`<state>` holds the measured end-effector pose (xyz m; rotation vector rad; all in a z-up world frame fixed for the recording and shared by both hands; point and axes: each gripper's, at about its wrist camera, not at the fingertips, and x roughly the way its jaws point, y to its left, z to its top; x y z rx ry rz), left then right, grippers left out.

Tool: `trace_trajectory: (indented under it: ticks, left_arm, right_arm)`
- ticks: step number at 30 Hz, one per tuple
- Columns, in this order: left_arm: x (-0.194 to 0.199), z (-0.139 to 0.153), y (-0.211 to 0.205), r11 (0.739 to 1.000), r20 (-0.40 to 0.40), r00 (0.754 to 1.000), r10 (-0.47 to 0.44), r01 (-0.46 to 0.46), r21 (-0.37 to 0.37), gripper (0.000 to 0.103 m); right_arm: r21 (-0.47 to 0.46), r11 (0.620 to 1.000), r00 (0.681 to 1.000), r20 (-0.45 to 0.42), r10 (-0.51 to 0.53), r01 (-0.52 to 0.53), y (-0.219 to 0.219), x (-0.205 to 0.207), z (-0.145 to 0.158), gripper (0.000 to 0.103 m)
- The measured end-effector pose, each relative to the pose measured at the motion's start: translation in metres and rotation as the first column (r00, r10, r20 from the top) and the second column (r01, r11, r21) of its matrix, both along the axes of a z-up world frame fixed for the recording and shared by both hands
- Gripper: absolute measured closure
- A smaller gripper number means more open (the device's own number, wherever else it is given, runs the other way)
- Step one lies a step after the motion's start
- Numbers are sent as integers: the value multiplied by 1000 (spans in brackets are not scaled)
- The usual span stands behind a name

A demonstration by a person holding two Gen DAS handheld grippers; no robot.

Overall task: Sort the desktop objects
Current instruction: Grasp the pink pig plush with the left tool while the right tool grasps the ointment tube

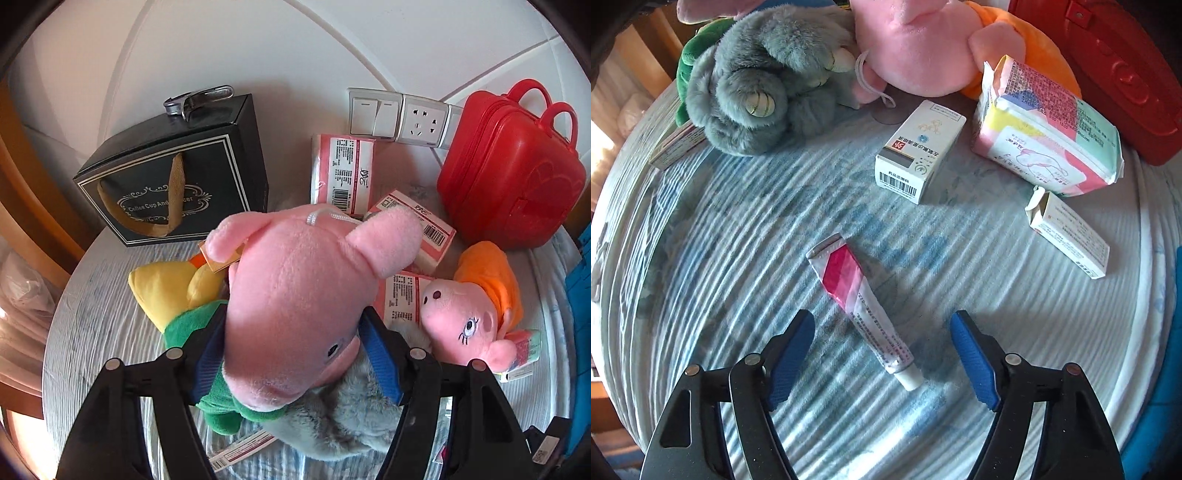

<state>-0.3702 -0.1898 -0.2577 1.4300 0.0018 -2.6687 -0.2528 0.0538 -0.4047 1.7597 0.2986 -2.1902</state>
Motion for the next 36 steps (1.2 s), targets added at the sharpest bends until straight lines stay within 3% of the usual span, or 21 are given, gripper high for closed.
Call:
trace_trajectory:
  ticks: [2, 3, 4, 5, 6, 7, 15, 24, 36]
  left_arm:
    - [-3, -3, 2, 1000, 3, 1000, -14, 14, 2, 35]
    - [-3, -3, 4, 1000, 1, 1000, -24, 24, -12, 41]
    - [-2, -1, 5, 999, -8, 999, -34, 33, -12, 50]
    - [0, 0, 6, 999, -15, 999, -38, 38, 2, 52]
    - [3, 2, 6, 999, -20, 999, -39, 39, 9, 55]
    - [8, 2, 6, 999, -25, 999, -40, 40, 7, 57]
    - [65, 18, -2, 999, -85, 996, -21, 24, 40, 59]
    - [146, 49, -9, 997, -108, 994, -11, 19, 73, 59]
    - [238, 86, 12, 997, -131, 990, -46, 54, 61, 59]
  right_arm:
    - [2, 1000, 1000, -4, 0, 0, 0, 0, 0, 26]
    - [11, 1000, 1000, -9, 1, -1, -1, 0, 0, 31]
    - [27, 1000, 1000, -16, 6, -5, -2, 1, 1, 42]
    - [36, 999, 1000, -25, 14, -13, -3, 2, 2, 51]
    - [28, 999, 999, -29, 19, -18, -4, 2, 5, 72]
    - [23, 1000, 1000, -26, 18, -17, -4, 3, 6, 84]
    - [-50, 998, 1000, 7, -30, 31, 9, 18, 13, 86]
    - [-105, 994, 999, 24, -38, 40, 27, 62, 44, 86]
    - [-178, 983, 997, -55, -61, 51, 28, 115, 126, 86]
